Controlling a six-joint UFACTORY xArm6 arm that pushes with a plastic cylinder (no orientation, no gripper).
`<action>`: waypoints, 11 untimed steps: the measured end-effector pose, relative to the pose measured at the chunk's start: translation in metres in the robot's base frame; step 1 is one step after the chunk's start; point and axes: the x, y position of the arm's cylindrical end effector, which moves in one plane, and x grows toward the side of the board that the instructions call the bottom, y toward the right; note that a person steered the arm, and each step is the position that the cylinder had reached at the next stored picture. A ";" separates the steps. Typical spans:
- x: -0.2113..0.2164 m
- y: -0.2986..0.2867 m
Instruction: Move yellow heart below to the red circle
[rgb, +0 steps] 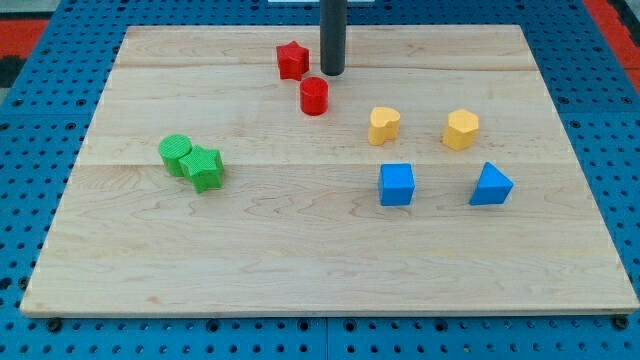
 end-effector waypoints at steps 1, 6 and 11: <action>0.039 -0.006; 0.054 -0.060; 0.142 -0.214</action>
